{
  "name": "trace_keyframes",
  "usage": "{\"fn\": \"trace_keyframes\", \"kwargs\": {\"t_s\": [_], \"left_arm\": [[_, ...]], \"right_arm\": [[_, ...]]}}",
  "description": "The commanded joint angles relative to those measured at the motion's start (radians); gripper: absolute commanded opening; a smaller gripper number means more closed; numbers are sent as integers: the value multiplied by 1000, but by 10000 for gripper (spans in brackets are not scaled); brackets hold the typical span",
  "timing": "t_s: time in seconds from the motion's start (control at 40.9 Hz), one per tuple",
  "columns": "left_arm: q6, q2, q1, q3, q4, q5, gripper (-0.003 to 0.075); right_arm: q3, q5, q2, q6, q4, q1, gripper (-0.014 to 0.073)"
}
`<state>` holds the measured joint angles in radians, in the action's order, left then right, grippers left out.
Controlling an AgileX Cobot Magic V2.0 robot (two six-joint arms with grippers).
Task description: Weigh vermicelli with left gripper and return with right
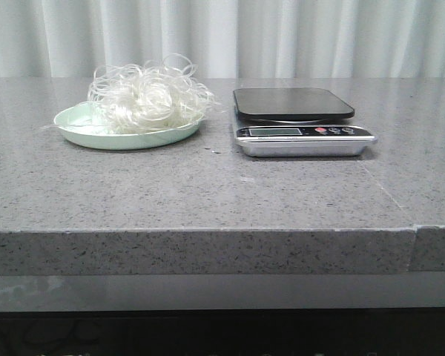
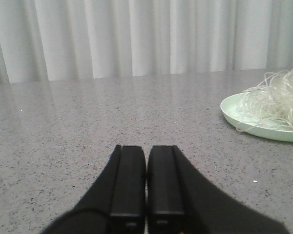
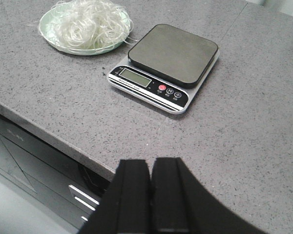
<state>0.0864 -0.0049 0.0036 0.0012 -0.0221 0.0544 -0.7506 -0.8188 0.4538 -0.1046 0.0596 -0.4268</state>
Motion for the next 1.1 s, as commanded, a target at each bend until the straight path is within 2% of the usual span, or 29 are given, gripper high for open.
{"fn": "trace_keyframes", "kwargs": {"t_s": [0.0, 0.537, 0.659, 0.757, 0.855, 0.928, 1.075], "left_arm": [[-13, -21, -22, 9, -12, -83, 145], [-13, -21, -33, 9, -12, -83, 145], [-13, -21, -33, 9, -12, -83, 145], [-13, -21, -33, 9, -12, -83, 145], [-13, -21, -33, 9, -12, -83, 145], [-13, -19, -33, 9, -12, -83, 145], [-13, -19, -33, 9, -12, -83, 145]], "right_arm": [[-24, 65, 3, 1, -4, 5, 154], [-18, 67, -5, 1, -4, 7, 154], [46, 82, -70, 1, 9, 106, 154], [145, 180, -151, 1, 8, 224, 154], [292, 347, -232, 1, 13, 313, 154], [392, 486, -294, 1, 13, 349, 154], [586, 673, -388, 1, 13, 365, 154]]}}
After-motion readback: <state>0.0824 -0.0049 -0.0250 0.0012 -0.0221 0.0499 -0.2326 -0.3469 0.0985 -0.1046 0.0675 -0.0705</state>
